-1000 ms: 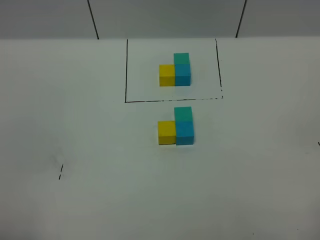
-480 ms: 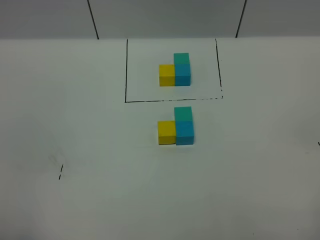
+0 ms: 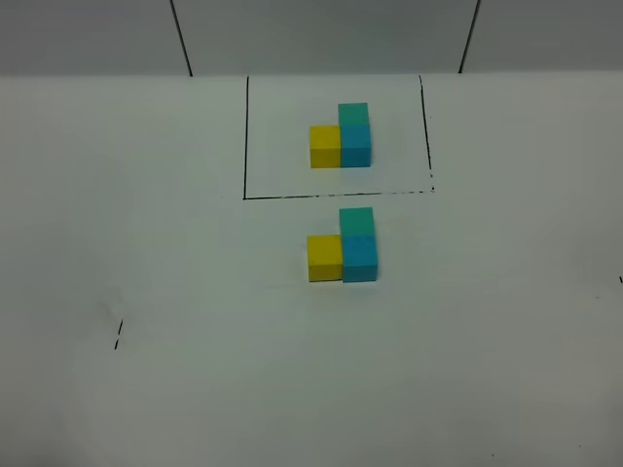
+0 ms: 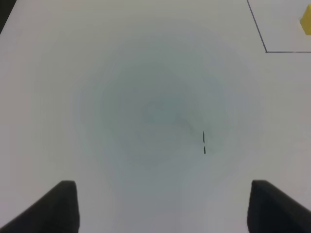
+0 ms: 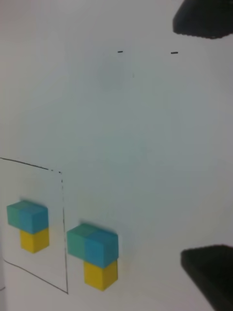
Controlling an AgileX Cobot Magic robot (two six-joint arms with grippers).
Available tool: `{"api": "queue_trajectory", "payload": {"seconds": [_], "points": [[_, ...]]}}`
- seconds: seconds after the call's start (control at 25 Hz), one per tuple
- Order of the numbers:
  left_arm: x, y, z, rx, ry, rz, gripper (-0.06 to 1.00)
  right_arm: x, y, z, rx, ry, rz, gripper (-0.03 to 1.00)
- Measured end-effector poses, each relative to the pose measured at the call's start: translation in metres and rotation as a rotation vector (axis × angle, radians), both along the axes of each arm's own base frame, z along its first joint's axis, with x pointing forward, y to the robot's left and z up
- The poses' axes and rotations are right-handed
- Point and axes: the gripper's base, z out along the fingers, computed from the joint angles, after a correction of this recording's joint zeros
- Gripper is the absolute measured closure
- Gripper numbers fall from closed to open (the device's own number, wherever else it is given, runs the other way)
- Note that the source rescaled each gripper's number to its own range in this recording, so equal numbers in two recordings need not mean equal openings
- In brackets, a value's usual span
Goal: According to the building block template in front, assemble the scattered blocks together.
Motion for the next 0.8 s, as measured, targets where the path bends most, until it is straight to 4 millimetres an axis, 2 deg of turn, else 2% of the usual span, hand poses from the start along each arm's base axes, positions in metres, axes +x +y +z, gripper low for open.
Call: {"api": "queue_trajectory", "payload": {"seconds": [0.8], "points": [[0.0000,-0.0001,0.0000,-0.001,0.000,0.000,0.30,0.0000,0.0000,0.0000,0.000,0.000,0.000,0.24]]}}
